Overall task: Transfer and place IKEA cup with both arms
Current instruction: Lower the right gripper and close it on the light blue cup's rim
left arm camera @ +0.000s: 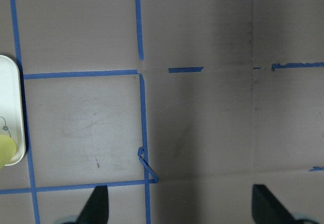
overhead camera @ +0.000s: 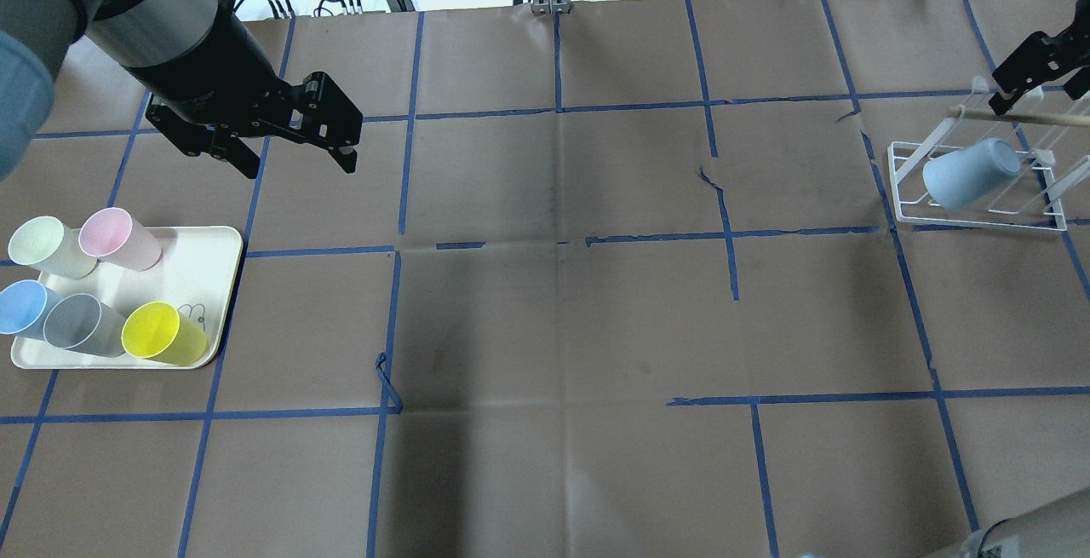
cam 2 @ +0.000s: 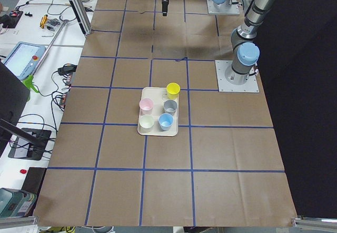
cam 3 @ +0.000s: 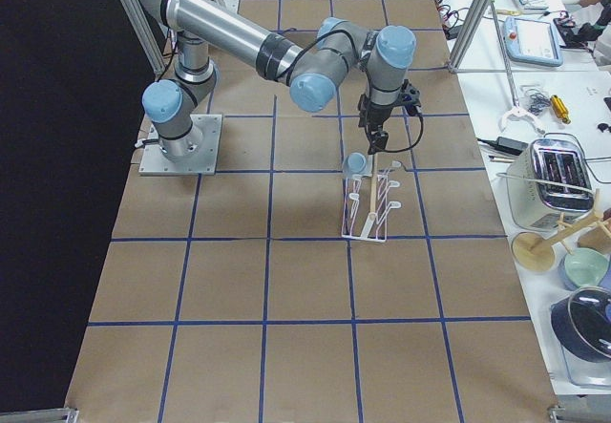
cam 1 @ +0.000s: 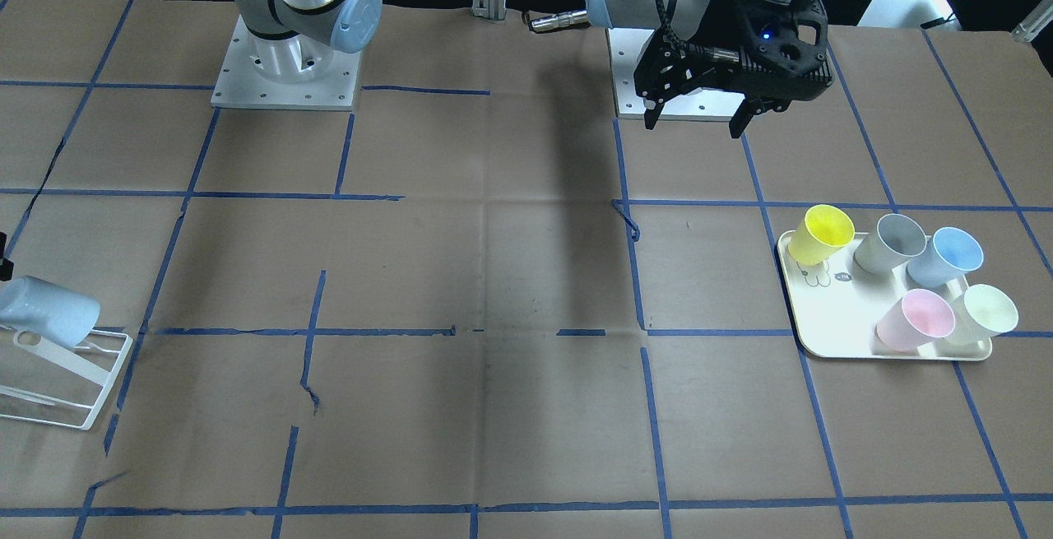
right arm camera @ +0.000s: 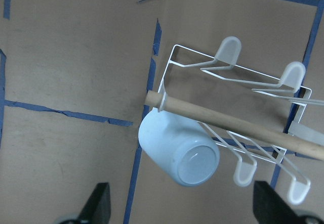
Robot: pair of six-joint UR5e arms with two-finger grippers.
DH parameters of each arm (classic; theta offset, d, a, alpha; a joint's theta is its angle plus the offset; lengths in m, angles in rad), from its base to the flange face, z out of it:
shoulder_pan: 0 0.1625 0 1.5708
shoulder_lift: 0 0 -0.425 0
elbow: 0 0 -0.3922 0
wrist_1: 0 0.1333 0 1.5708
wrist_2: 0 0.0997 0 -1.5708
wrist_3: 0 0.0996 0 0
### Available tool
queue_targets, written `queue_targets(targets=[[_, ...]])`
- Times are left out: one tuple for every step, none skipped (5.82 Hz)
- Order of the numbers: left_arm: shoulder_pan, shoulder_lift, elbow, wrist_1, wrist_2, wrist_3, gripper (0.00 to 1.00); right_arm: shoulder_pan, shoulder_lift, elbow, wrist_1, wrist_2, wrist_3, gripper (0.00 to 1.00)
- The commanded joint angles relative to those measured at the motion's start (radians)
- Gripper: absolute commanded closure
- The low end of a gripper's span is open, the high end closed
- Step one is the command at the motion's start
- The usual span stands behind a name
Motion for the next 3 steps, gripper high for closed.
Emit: queue_targets(targets=[[0.0, 0.0, 0.0, 0.0, 0.0, 0.001, 0.01, -0.005, 0.03, 0.061, -0.017, 0.008, -0.009, 0.0], [0.0, 0.0, -0.001, 0.0, 0.003, 0.001, 0.01, -0.005, 0.03, 0.128, -0.105, 0.003, -0.011, 0.0], [0.0, 0.0, 0.0, 0.0, 0.001, 0.001, 0.01, -0.005, 0.03, 0.173, -0.19, 0.002, -0.011, 0.0]])
